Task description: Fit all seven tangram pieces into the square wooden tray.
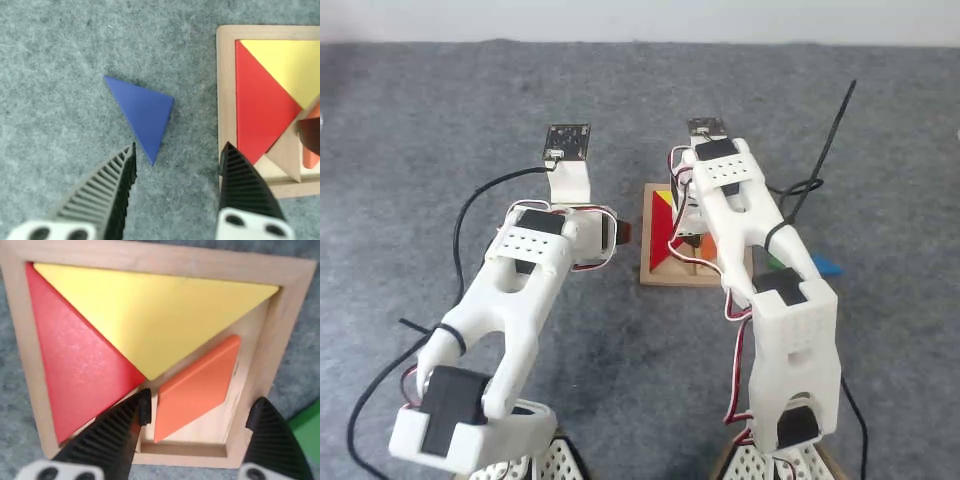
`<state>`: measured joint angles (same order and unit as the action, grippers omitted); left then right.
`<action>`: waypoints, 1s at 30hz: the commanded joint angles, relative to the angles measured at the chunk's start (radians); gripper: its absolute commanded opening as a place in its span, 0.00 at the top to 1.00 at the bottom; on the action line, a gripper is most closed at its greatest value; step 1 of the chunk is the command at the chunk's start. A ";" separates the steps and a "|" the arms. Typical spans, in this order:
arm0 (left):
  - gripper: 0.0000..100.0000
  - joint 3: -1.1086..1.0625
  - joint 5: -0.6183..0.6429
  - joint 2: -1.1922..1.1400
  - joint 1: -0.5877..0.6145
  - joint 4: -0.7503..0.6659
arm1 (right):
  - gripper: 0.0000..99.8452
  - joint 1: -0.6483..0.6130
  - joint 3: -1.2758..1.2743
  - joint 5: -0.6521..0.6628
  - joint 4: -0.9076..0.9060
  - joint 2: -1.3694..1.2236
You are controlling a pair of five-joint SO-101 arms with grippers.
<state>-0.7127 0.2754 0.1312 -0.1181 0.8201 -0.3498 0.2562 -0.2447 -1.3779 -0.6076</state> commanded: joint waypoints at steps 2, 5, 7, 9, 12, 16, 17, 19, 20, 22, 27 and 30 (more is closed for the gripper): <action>0.75 0.024 -0.008 0.012 0.002 -0.011 | 0.69 0.025 0.018 -0.015 0.002 -0.004; 0.75 0.024 -0.008 0.012 0.002 -0.011 | 0.69 0.058 0.020 -0.015 0.030 -0.024; 0.75 0.024 -0.008 0.012 0.002 -0.011 | 0.69 0.073 0.020 -0.015 0.033 -0.024; 0.75 0.024 -0.008 0.012 0.002 -0.011 | 0.72 0.081 0.020 -0.015 0.033 -0.024; 0.75 0.024 -0.008 0.012 0.002 -0.011 | 0.82 0.077 0.020 -0.014 0.025 -0.025; 0.75 0.024 -0.008 0.012 0.002 -0.011 | 0.91 0.064 0.018 -0.012 0.024 -0.024; 0.75 0.024 -0.008 0.012 0.002 -0.011 | 0.90 0.061 0.018 -0.012 0.024 -0.024; 0.75 0.024 -0.008 0.012 0.002 -0.011 | 0.90 0.051 0.020 -0.012 0.012 -0.021; 0.75 0.024 -0.008 0.012 0.002 -0.011 | 0.90 0.042 0.020 -0.008 0.010 -0.018; 0.75 0.024 -0.008 0.012 0.002 -0.011 | 0.90 0.019 0.020 -0.006 0.008 -0.013; 0.75 0.024 -0.008 0.012 0.002 -0.011 | 0.90 -0.007 0.020 -0.006 0.010 -0.019; 0.75 0.024 -0.008 0.012 0.002 -0.011 | 0.90 0.001 0.020 -0.005 0.010 -0.019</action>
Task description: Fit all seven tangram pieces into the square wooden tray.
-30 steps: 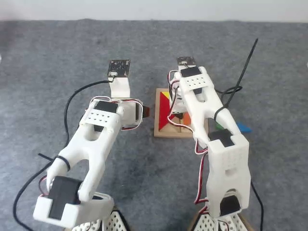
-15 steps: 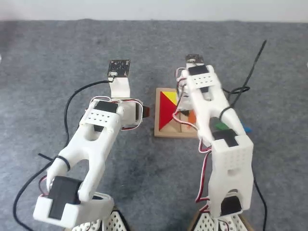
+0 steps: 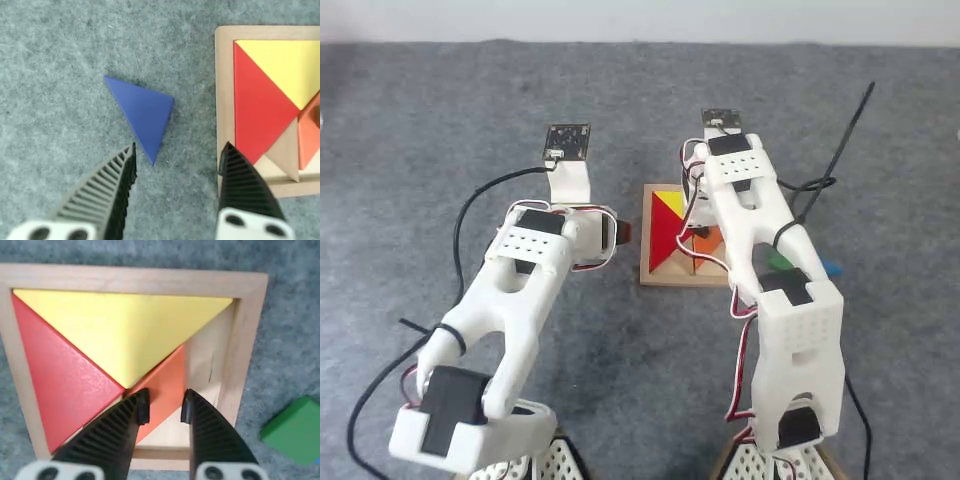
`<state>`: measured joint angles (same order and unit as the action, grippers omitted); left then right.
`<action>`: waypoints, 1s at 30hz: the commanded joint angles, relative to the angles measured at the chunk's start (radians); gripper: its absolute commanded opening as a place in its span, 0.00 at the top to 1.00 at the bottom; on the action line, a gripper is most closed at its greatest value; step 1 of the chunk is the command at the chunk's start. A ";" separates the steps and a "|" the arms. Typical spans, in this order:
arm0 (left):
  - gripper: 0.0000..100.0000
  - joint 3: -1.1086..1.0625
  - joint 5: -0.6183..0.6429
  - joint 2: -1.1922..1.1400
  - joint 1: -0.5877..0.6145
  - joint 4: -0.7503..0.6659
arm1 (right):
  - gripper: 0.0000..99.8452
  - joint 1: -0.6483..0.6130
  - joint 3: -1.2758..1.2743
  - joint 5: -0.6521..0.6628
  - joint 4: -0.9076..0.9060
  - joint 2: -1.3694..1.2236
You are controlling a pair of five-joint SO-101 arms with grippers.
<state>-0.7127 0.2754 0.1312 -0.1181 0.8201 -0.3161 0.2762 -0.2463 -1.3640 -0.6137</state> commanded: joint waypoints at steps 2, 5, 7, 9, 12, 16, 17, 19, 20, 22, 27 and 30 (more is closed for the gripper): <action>0.75 0.024 -0.008 0.012 0.002 -0.011 | 0.87 -0.033 -0.002 0.002 -0.005 -0.015; 0.75 0.024 -0.008 0.012 0.003 -0.011 | 0.80 -0.001 -0.006 0.055 -0.025 -0.016; 0.75 0.025 -0.008 0.012 0.002 -0.011 | 0.77 0.051 -0.002 0.083 -0.035 -0.015; 0.75 0.025 -0.008 0.012 -0.003 -0.011 | 0.77 0.090 -0.002 0.097 -0.039 -0.007; 0.75 0.025 -0.008 0.012 -0.005 -0.011 | 0.78 0.090 -0.002 0.107 -0.041 -0.005; 0.75 0.025 -0.008 0.011 -0.005 -0.011 | 0.77 0.027 0.000 0.107 -0.041 -0.004; 0.75 0.025 -0.008 0.011 -0.005 -0.011 | 0.77 0.016 0.009 0.106 -0.042 -0.002; 0.75 0.025 -0.008 0.011 -0.005 -0.011 | 0.77 0.013 0.029 0.106 -0.062 0.019; 0.75 0.025 -0.008 0.011 -0.003 -0.011 | 0.77 0.018 0.043 0.109 -0.077 0.035; 0.75 0.025 -0.008 0.012 -0.003 -0.011 | 0.77 0.042 0.063 0.110 -0.108 0.074; 0.75 0.025 -0.008 0.012 -0.003 -0.011 | 0.78 0.101 0.069 0.163 -0.120 0.148; 0.75 0.025 -0.008 0.012 -0.003 -0.011 | 0.78 0.116 0.069 0.167 -0.120 0.151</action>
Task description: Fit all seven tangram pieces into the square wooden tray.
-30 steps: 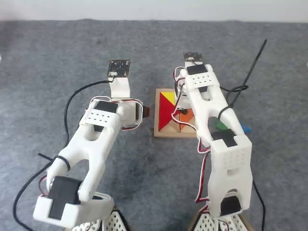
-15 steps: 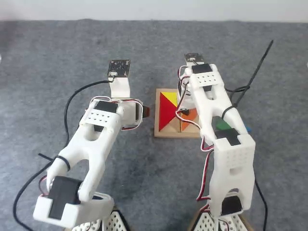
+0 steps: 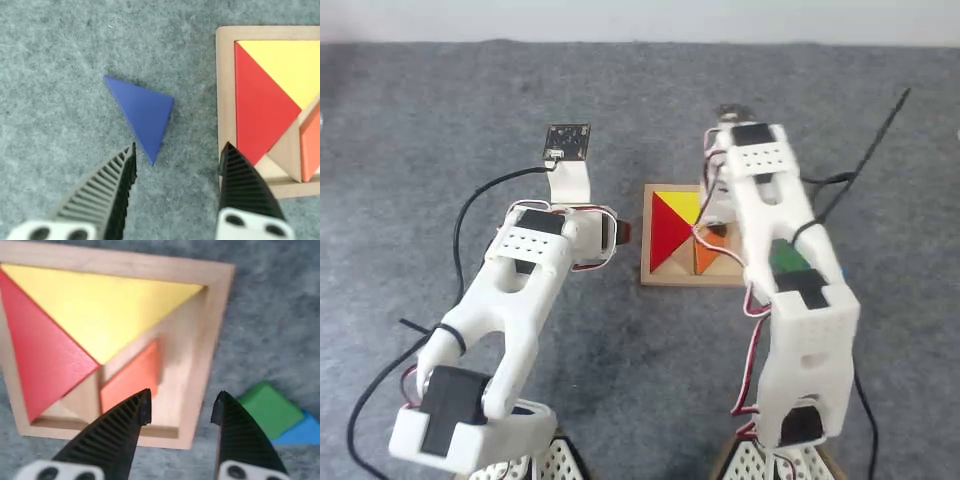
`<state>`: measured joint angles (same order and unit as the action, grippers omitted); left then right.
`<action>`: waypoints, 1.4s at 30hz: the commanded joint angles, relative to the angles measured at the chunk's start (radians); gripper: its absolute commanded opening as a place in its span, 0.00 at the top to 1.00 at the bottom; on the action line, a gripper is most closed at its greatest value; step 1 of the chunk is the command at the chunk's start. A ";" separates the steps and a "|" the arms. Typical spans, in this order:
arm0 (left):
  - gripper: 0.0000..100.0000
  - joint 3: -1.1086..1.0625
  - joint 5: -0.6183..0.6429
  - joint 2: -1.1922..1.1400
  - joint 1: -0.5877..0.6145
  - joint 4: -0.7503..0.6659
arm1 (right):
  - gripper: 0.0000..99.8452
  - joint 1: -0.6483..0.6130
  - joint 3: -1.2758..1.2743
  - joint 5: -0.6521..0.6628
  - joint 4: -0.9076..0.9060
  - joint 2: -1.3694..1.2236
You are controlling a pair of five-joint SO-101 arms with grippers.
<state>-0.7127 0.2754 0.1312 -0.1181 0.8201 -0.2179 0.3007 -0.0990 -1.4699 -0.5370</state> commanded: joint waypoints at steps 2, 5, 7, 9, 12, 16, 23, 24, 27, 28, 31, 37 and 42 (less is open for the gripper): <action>0.75 0.025 -0.008 0.011 -0.003 -0.011 | 0.78 0.012 0.043 0.017 -0.015 0.073; 0.75 0.025 -0.008 0.011 -0.003 -0.011 | 0.78 -0.038 0.038 0.012 -0.021 0.070; 0.75 0.025 -0.008 0.008 -0.003 -0.012 | 0.78 -0.074 0.038 0.011 -0.033 0.070; 0.75 0.025 -0.008 0.008 -0.003 -0.012 | 0.78 -0.099 0.038 0.011 -0.031 0.070; 0.75 0.025 -0.008 0.009 -0.003 -0.012 | 0.78 -0.108 0.028 0.012 -0.013 0.050; 0.75 0.025 -0.008 0.009 -0.002 -0.012 | 0.78 -0.088 0.025 0.014 -0.004 -0.042; 0.75 0.025 -0.008 0.008 -0.003 -0.012 | 0.78 -0.041 0.029 0.021 0.036 -0.113; 0.75 0.025 -0.008 0.008 -0.003 -0.012 | 0.78 -0.028 0.032 0.021 0.045 -0.111; 0.75 0.025 -0.008 0.008 -0.003 -0.012 | 0.78 -0.005 0.069 0.043 0.044 -0.120; 0.75 0.025 -0.008 0.008 -0.003 -0.012 | 0.78 -0.002 0.075 0.058 0.044 -0.120; 0.75 0.025 -0.008 0.008 -0.003 -0.014 | 0.78 -0.002 0.081 0.069 0.042 -0.114; 0.75 0.025 -0.008 0.006 0.002 -0.014 | 0.78 -0.001 0.127 0.069 -0.030 -0.113; 0.75 0.025 -0.008 0.009 0.000 -0.012 | 0.78 0.027 0.144 0.069 -0.042 -0.116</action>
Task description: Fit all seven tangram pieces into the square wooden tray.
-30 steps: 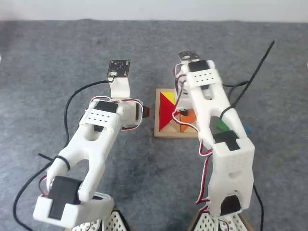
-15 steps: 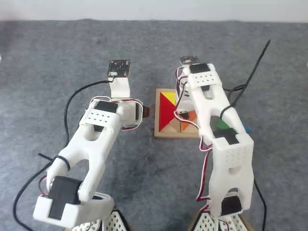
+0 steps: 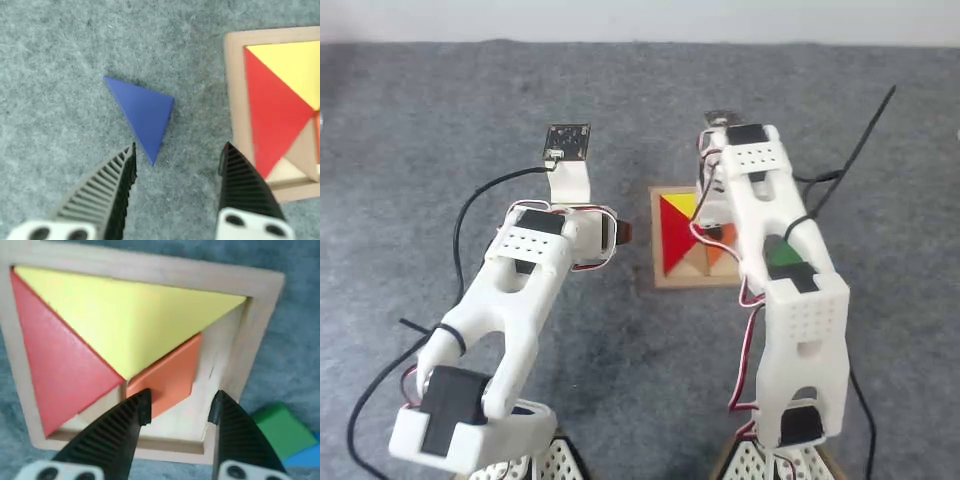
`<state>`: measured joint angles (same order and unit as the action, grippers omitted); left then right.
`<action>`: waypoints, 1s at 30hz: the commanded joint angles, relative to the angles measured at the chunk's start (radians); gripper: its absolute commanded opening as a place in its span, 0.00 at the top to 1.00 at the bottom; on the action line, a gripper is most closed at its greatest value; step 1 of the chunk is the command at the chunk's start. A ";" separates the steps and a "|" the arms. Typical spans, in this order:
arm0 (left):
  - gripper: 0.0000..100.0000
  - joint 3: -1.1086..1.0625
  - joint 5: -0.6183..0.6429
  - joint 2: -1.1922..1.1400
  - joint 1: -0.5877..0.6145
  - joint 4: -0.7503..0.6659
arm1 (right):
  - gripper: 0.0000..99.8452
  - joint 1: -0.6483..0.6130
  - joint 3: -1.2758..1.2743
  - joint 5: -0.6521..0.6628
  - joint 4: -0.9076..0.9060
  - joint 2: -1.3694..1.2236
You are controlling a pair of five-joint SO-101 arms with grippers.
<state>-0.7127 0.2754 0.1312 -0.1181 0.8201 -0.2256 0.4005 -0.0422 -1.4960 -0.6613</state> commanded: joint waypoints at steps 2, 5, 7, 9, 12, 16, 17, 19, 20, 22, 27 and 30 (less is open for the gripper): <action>0.75 0.025 -0.008 0.009 0.000 -0.012 | 0.78 0.033 0.044 0.012 -0.016 0.005; 0.75 0.025 -0.008 0.009 0.002 -0.012 | 0.78 0.028 0.044 0.014 -0.016 0.012; 0.75 0.025 -0.008 0.009 0.002 -0.012 | 0.78 0.035 0.044 0.014 -0.018 0.012; 0.75 0.025 -0.008 0.009 0.002 -0.012 | 0.78 0.045 0.044 0.014 -0.018 0.005; 0.75 0.025 -0.008 0.011 0.002 -0.012 | 0.78 0.064 0.043 0.025 -0.016 0.004; 0.75 0.025 -0.008 0.011 0.000 -0.012 | 0.78 0.091 0.043 0.035 -0.018 0.012; 0.75 0.025 -0.008 0.011 0.000 -0.012 | 0.78 0.094 0.043 0.035 -0.018 0.012; 0.75 0.025 -0.008 0.011 0.000 -0.012 | 0.78 0.094 0.040 0.035 -0.018 0.010; 0.75 0.025 -0.008 0.009 0.000 -0.012 | 0.78 0.096 0.040 0.035 -0.019 0.010; 0.75 0.025 -0.008 0.009 0.000 -0.012 | 0.78 0.105 0.038 0.035 -0.019 0.010; 0.75 0.025 -0.008 0.008 -0.002 -0.014 | 0.78 0.140 0.048 0.037 -0.036 0.013; 0.75 0.025 -0.008 0.008 0.002 -0.015 | 0.82 0.165 0.057 0.035 -0.047 0.018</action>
<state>-0.7127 0.2754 0.1312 -0.1181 0.8201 -0.1120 0.4097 -0.0146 -1.5267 -0.6720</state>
